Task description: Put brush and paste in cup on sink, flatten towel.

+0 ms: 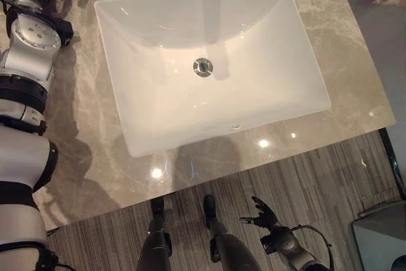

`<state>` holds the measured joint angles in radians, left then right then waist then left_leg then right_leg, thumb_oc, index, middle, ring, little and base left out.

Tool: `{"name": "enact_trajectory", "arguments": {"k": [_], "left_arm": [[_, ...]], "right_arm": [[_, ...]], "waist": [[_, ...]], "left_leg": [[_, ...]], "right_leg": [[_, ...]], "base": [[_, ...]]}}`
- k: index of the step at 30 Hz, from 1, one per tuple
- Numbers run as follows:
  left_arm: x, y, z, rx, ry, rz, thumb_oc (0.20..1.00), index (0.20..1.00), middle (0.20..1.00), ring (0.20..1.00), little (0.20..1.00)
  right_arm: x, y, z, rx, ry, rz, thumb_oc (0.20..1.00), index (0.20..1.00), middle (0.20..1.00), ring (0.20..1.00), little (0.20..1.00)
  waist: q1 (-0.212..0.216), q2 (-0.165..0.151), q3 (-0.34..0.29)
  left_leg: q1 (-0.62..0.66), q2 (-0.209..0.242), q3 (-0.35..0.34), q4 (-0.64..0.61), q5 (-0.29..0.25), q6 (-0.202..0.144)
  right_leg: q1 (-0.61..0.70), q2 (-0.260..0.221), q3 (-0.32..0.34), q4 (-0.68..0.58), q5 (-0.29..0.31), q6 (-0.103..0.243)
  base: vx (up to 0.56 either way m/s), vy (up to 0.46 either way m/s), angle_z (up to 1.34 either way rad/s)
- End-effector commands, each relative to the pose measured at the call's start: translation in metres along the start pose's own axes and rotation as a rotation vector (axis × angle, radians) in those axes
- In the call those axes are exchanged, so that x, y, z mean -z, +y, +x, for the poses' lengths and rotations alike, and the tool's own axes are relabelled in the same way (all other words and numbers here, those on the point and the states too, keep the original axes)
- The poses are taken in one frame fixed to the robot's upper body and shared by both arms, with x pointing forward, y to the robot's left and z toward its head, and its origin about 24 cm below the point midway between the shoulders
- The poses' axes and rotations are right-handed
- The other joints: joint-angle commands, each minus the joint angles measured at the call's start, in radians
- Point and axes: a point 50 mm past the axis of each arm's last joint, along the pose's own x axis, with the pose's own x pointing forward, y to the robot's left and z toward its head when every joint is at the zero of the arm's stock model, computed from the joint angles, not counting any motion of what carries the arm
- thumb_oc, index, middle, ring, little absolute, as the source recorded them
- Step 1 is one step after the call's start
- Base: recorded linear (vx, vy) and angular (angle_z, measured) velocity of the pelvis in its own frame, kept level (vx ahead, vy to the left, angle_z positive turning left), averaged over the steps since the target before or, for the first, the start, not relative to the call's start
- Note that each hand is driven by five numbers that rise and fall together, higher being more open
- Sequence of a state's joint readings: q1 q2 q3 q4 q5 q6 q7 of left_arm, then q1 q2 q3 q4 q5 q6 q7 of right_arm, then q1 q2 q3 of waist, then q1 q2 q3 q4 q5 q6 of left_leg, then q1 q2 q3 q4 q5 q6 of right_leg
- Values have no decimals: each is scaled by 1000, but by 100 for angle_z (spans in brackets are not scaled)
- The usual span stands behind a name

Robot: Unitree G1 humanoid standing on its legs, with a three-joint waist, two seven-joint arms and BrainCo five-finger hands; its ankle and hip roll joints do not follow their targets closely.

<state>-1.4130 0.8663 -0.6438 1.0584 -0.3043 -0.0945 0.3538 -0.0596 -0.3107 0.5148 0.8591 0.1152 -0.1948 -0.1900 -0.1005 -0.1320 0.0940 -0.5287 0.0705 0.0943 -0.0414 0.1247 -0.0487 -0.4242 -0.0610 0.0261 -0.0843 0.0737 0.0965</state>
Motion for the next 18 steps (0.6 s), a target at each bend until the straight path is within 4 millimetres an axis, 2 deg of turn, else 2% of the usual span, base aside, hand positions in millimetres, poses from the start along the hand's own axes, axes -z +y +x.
{"name": "enact_trajectory", "arguments": {"k": [1, 8, 18], "left_arm": [[-12, -15, 1, 12, -36, 22, 200, 200, 200, 200, 200], [-26, -23, 3, 13, -58, -20, 200, 200, 200, 200, 200], [-26, -26, 3, 11, -42, -38, 200, 200, 200, 200, 200]], "right_arm": [[1, -18, -3, 42, -25, 26, 1000, 1000, 1000, 1000, 1000], [6, -16, -6, 40, -11, 32, 1000, 1000, 1000, 1000, 1000], [10, -15, -8, 37, 2, 35, 1000, 1000, 1000, 1000, 1000]], "waist": [[-19, 20, 42], [-29, 23, 43], [-34, 26, 36]], "left_leg": [[5, 33, -98, -30, 33, -40], [-4, 32, -95, -37, 36, -41], [-5, 33, -90, -40, 38, -42]], "right_leg": [[33, -54, -56, 7, 52, 73], [22, -56, -53, 7, 57, 75], [16, -53, -47, 5, 60, 75]], "base": [[0, 0, 0], [0, 0, 0], [0, -1, 0]]}}
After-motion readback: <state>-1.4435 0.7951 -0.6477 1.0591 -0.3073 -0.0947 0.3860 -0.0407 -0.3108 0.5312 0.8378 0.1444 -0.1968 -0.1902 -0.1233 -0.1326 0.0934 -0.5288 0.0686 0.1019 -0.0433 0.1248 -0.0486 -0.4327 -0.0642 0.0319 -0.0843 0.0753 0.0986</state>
